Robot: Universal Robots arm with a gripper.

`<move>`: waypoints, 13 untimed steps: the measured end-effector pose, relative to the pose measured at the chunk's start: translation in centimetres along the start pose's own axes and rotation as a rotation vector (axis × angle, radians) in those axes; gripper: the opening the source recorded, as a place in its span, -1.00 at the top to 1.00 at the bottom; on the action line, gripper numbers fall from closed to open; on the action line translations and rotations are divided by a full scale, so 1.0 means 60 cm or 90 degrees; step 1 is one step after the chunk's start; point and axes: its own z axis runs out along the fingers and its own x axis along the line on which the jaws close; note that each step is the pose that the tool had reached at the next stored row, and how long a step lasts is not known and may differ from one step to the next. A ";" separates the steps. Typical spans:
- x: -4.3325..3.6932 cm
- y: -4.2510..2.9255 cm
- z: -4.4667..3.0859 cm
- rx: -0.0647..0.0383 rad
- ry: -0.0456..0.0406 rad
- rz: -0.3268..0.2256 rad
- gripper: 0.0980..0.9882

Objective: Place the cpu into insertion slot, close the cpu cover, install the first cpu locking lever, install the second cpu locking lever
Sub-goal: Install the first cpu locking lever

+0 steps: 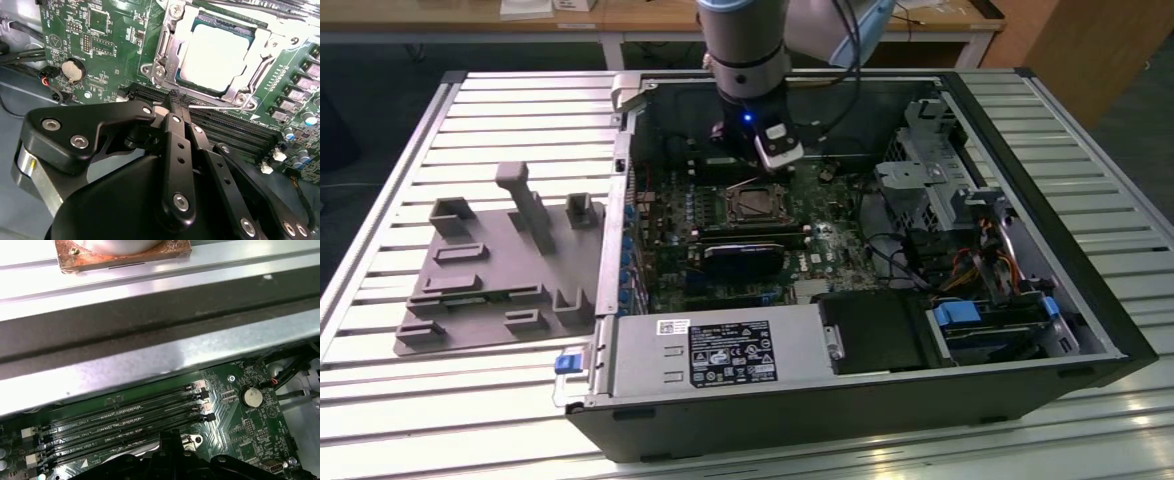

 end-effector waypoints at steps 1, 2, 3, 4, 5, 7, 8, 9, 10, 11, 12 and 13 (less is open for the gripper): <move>0.001 0.000 0.000 0.000 -0.0006 0.002 0.99; 0.002 0.001 0.000 0.001 -0.0012 0.004 0.99; 0.004 0.001 0.000 0.001 -0.0018 0.006 0.99; 0.005 0.002 0.000 0.001 -0.0024 0.008 0.99; 0.006 0.003 0.000 0.001 -0.0029 0.009 0.99; 0.009 0.005 0.001 0.004 -0.0053 0.009 0.99; 0.009 0.006 0.001 0.006 -0.0077 0.008 0.99; 0.010 0.006 0.002 0.008 -0.0103 0.008 0.99; 0.010 0.007 0.002 0.008 -0.0132 0.007 0.99; 0.011 0.007 0.003 0.008 -0.0164 0.007 0.99; 0.012 0.007 0.003 0.008 -0.0185 0.008 0.99; 0.012 0.008 0.003 0.007 -0.0194 0.008 0.99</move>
